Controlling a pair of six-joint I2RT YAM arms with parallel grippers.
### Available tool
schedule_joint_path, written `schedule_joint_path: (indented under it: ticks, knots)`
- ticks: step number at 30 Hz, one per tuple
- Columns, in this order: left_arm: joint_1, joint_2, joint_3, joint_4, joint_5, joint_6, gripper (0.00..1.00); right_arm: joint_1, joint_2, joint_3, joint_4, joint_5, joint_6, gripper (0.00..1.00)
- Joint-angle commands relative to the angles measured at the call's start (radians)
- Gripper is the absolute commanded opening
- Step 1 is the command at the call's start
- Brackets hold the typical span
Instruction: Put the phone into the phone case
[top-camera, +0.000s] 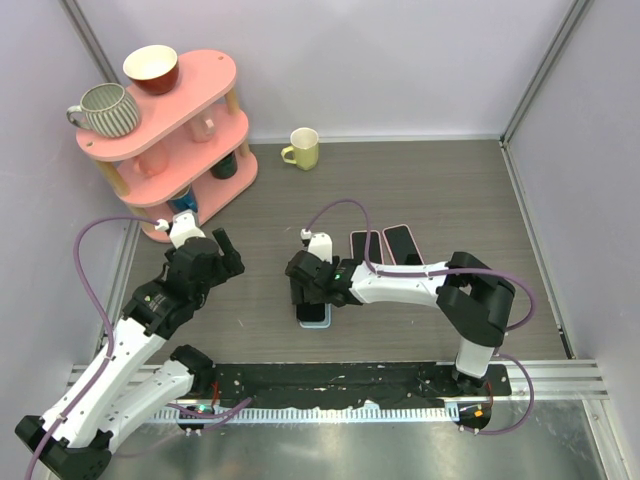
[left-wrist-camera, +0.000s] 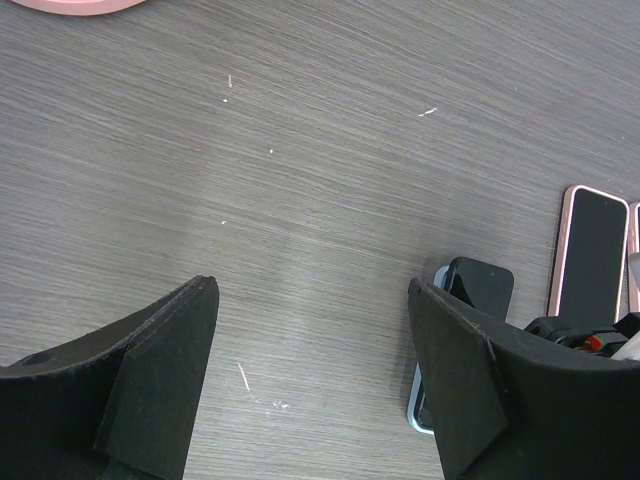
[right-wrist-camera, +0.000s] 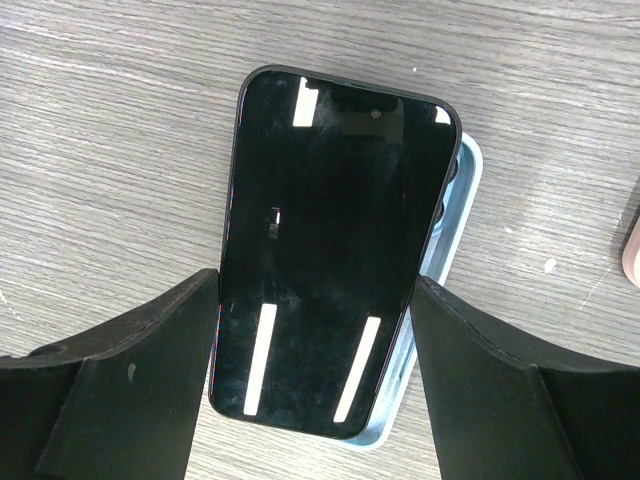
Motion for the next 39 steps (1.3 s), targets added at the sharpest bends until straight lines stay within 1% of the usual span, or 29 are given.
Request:
schedule_joint_path:
  ticks: [1,3,6,9,15,19,23,25,27,29,31,32,35,37,39]
  knots:
    - [0.0,0.0,-0.003,0.018,-0.008,-0.004,0.81,0.006,-0.069,-0.001,0.036,0.046,0.021,0.73]
    - [0.0,0.003,-0.003,0.018,-0.006,-0.002,0.81,0.005,-0.069,-0.002,0.034,0.041,0.021,0.73]
    - [0.0,0.003,-0.003,0.018,-0.006,-0.001,0.81,0.005,-0.069,-0.002,0.02,0.049,0.03,0.75]
    - [0.0,0.004,-0.001,0.016,-0.006,-0.001,0.81,0.005,-0.068,-0.002,0.003,0.058,0.042,0.8]
    - [0.0,0.009,-0.004,0.021,-0.008,0.001,0.81,0.005,-0.062,0.004,-0.017,0.049,0.067,0.86]
    - [0.0,0.015,-0.003,0.021,-0.008,-0.001,0.81,0.003,-0.054,0.018,-0.027,0.039,0.059,0.87]
    - [0.0,0.015,-0.009,0.031,0.01,-0.001,0.81,0.005,-0.08,0.025,-0.04,0.038,0.05,0.87]
    - [0.0,0.023,-0.026,0.051,0.067,0.007,0.8,0.005,-0.098,0.035,-0.044,0.033,0.036,0.87]
    - [0.0,0.041,-0.029,0.065,0.099,0.011,0.78,0.005,-0.132,0.036,-0.046,0.033,0.012,0.87]
    - [0.0,0.061,-0.026,0.074,0.167,0.021,0.76,0.003,-0.152,0.022,-0.044,0.039,0.001,0.87]
    - [0.0,0.092,-0.024,0.091,0.227,0.038,0.74,-0.002,-0.175,-0.014,-0.035,0.041,-0.011,0.86]
    - [0.0,0.104,-0.027,0.117,0.292,0.039,0.72,-0.002,-0.184,-0.046,-0.024,0.036,-0.019,0.86]
    - [0.0,0.165,-0.049,0.174,0.4,0.036,0.67,-0.005,-0.223,-0.109,0.015,0.007,-0.028,0.8]
    - [0.0,0.216,-0.067,0.217,0.428,0.019,0.66,-0.015,-0.252,-0.142,0.043,0.0,-0.028,0.77]
    - [0.0,0.242,-0.093,0.255,0.469,0.007,0.66,-0.035,-0.272,-0.194,0.071,-0.048,-0.031,0.75]
